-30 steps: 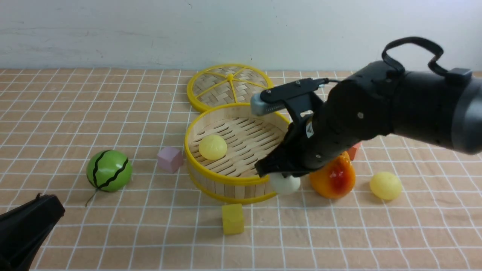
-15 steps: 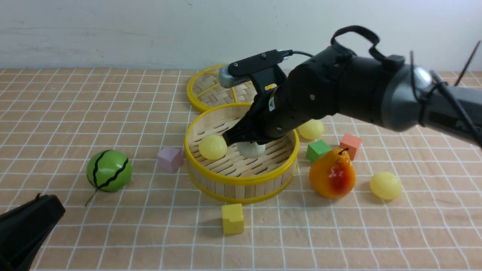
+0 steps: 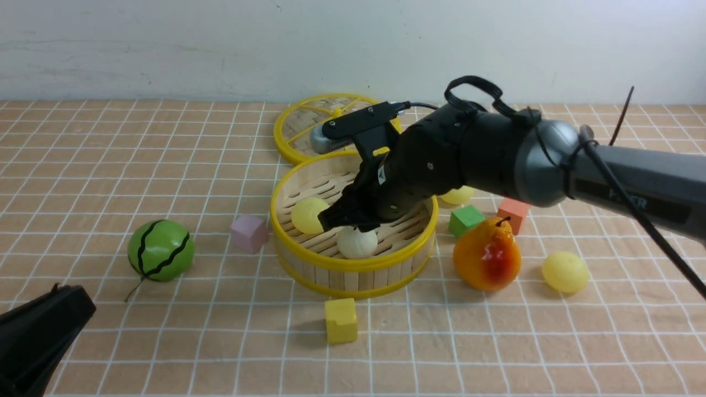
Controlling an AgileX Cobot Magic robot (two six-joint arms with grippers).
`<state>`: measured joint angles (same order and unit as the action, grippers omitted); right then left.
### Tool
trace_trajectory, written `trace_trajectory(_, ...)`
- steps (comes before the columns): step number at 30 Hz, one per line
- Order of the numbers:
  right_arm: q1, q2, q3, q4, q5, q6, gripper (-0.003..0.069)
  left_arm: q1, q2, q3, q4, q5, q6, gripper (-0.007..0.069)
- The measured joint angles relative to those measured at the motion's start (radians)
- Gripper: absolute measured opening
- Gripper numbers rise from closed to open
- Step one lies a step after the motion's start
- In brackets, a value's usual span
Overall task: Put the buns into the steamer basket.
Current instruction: Use the right arm to put the steamed stuffed bun into the steamer, then use the right arm to grab a steamed stuffed bun
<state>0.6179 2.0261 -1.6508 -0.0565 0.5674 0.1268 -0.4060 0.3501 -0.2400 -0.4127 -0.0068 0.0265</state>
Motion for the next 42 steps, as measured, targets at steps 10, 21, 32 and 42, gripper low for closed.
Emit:
trace_trajectory(10, -0.106, -0.281, 0.009, -0.166, 0.452, 0.058, 0.0319, 0.000, 0.000, 0.000, 0.000, 0.000, 0.000, 0.0061)
trace_trajectory(21, -0.400, -0.290, 0.299, -0.012, 0.372, 0.102, 0.0300, 0.000, 0.000, 0.000, 0.000, 0.001, 0.000, 0.0068)
trace_trajectory(32, -0.495, -0.195, 0.319, 0.120, 0.182, 0.033, 0.0300, 0.000, 0.000, 0.000, 0.000, 0.001, 0.000, 0.0076)
trace_trajectory(42, -0.497, -0.128, 0.319, 0.089, 0.156, 0.027, 0.0300, 0.000, 0.000, 0.000, 0.000, 0.007, 0.000, 0.0085)
